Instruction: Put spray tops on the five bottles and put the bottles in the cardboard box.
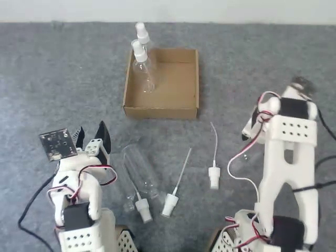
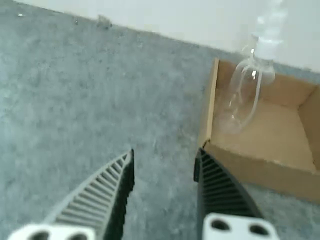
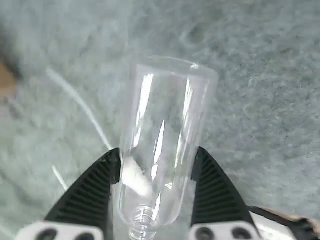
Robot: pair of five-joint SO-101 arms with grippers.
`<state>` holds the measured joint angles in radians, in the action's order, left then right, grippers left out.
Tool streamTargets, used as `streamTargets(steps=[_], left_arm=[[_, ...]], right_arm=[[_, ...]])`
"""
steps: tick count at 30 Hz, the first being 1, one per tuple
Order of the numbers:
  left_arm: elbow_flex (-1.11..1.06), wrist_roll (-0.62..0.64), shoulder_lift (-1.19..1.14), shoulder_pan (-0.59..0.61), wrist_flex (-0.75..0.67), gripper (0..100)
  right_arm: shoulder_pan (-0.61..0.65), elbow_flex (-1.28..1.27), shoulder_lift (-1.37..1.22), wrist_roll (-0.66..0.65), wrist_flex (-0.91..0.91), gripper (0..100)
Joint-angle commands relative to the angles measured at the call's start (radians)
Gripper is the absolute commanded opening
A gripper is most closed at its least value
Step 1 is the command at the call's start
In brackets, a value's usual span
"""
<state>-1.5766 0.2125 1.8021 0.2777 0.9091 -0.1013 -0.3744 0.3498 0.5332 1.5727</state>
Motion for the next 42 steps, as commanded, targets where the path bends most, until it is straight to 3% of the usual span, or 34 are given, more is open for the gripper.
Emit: streamTargets(steps=[1,12,28,36,42], left_arm=[[0.016,-0.003,0.017,0.005,0.000,18],[0.015,-0.003,0.017,0.005,0.002,18],[0.013,-0.003,0.017,0.005,0.005,18],[0.012,-0.003,0.017,0.005,0.005,18],[0.012,-0.005,0.017,0.005,0.005,18]], right_arm=[[-0.038,-0.049,0.070,0.098,-0.091,2.0],[-0.056,-0.253,0.087,0.319,-0.226,2.4],[-0.047,-0.445,0.084,0.479,-0.611,2.5],[-0.048,-0.457,0.084,0.624,-0.628,2.0],[-0.047,-0.460,0.084,0.620,-0.628,2.5]])
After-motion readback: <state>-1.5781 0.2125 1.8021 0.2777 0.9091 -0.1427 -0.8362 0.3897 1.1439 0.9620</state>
